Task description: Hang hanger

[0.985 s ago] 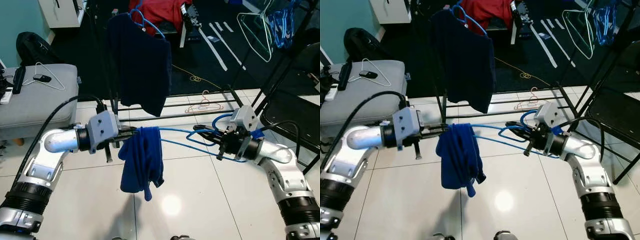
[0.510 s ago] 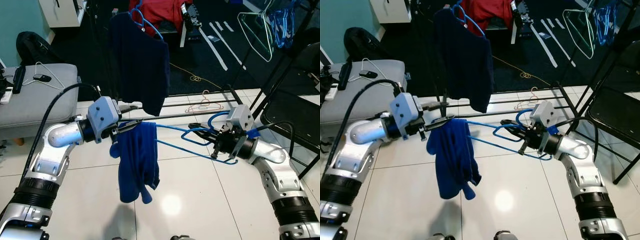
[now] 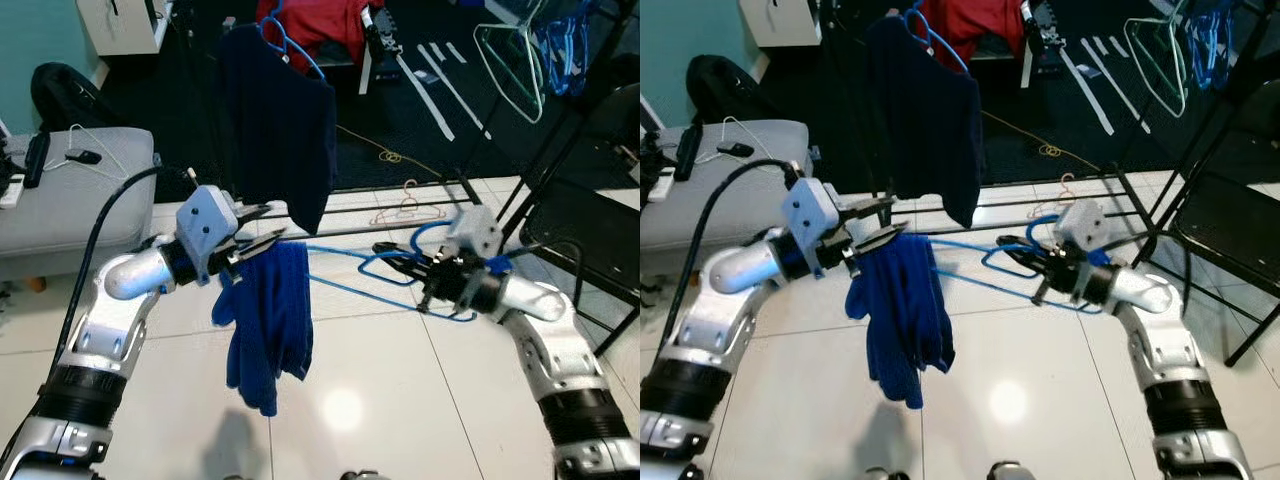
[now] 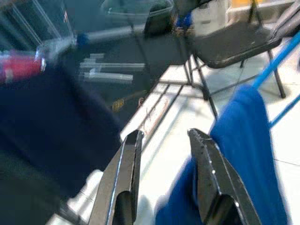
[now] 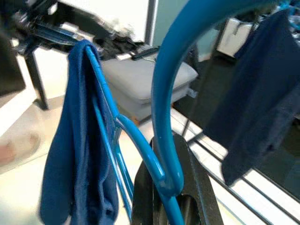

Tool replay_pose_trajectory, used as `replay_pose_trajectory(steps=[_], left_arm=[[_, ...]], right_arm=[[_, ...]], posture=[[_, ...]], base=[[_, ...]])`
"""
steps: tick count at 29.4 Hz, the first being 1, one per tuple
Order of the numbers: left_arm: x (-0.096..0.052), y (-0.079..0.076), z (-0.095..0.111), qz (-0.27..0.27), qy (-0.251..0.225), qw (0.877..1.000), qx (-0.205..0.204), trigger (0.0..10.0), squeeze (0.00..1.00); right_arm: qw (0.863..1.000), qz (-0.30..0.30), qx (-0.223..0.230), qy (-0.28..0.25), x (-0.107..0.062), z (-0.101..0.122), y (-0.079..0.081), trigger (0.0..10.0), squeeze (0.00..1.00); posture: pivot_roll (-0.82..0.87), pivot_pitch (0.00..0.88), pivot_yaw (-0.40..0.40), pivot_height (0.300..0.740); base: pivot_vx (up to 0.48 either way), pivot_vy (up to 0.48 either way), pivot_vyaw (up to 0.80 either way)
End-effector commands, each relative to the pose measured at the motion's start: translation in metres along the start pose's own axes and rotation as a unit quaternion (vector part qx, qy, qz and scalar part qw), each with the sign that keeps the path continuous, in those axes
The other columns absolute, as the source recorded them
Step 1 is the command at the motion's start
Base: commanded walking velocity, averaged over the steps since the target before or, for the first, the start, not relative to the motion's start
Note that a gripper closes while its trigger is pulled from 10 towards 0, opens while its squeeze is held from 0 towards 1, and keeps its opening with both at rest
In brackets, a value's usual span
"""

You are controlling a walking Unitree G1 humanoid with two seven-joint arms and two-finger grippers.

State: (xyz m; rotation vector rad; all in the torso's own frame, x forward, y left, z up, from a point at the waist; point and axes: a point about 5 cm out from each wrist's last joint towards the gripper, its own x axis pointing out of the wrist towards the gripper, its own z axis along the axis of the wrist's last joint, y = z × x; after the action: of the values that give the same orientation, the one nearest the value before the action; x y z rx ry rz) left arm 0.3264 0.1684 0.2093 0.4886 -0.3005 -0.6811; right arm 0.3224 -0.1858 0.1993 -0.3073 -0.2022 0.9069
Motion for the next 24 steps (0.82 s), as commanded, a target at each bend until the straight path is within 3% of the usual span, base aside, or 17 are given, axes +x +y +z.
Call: replay_pose_trajectory(steps=[1,4,5,6,8,9,10,13,16,20,24], left_arm=[[-0.01,0.003,-0.019,0.025,0.057,0.998,-0.009,10.0,0.0],[-0.016,0.007,-0.031,0.069,0.096,0.993,-0.026,10.0,0.0],[-0.023,0.012,-0.043,0.118,0.132,0.983,-0.048,10.0,0.0],[-0.023,0.012,-0.043,0.118,0.132,0.983,-0.048,10.0,0.0],[-0.034,0.02,-0.055,0.185,0.174,0.965,-0.072,10.0,0.0],[-0.034,0.02,-0.055,0.185,0.174,0.965,-0.072,10.0,0.0],[-0.034,0.019,-0.051,0.198,0.154,0.962,-0.106,10.0,0.0],[-0.031,0.015,-0.045,0.196,0.126,0.963,-0.132,10.0,0.0],[-0.025,-0.005,-0.034,0.161,0.1,0.967,-0.169,10.0,0.0],[-0.022,-0.016,-0.031,0.143,0.106,0.969,-0.174,10.0,0.0],[-0.023,-0.015,-0.03,0.148,0.105,0.97,-0.165,10.0,0.0]], right_arm=[[1.0,-0.01,-0.013,-0.016,0.0,0.005,-0.002,0.0,0.0],[1.0,-0.02,-0.018,-0.015,0.002,0.006,-0.004,0.0,0.0],[0.999,-0.031,-0.021,-0.015,0.003,0.007,-0.006,0.0,0.0],[0.999,-0.031,-0.021,-0.015,0.003,0.007,-0.006,0.0,0.0],[0.999,-0.042,-0.025,-0.015,0.007,0.009,-0.009,0.0,0.0],[0.999,-0.042,-0.025,-0.015,0.007,0.009,-0.009,0.0,0.0],[0.998,-0.051,-0.026,-0.018,0.009,0.011,-0.01,0.0,0.0],[0.998,-0.061,-0.027,-0.022,0.011,0.013,-0.012,0.0,0.0],[0.996,-0.083,-0.026,-0.028,0.017,0.017,-0.015,0.0,0.0],[0.995,-0.092,-0.027,-0.03,0.021,0.018,-0.017,0.0,0.0],[0.995,-0.092,-0.024,-0.034,0.022,0.019,-0.017,0.0,0.0]], posture=[[-0.05,0.219,-0.035,0.74],[-0.06,0.219,-0.039,0.74],[-0.06,0.221,-0.041,0.74],[-0.06,0.221,-0.041,0.74],[-0.06,0.219,-0.042,0.74],[-0.06,0.219,-0.042,0.74],[-0.06,0.219,-0.044,0.74],[-0.06,0.218,-0.046,0.74],[-0.07,0.215,-0.049,0.74],[-0.07,0.212,-0.053,0.74],[-0.07,0.205,-0.061,0.74]], base=[[0.0,0.0,0.0],[0.0,0.0,0.0],[0.0,0.0,0.0],[0.0,0.0,0.0],[0.0,0.0,0.0],[0.0,0.0,0.0],[0.0,0.0,0.0],[0.0,0.0,0.0],[0.0,0.0,0.0],[0.0,0.0,0.0],[0.0,0.0,0.0]])
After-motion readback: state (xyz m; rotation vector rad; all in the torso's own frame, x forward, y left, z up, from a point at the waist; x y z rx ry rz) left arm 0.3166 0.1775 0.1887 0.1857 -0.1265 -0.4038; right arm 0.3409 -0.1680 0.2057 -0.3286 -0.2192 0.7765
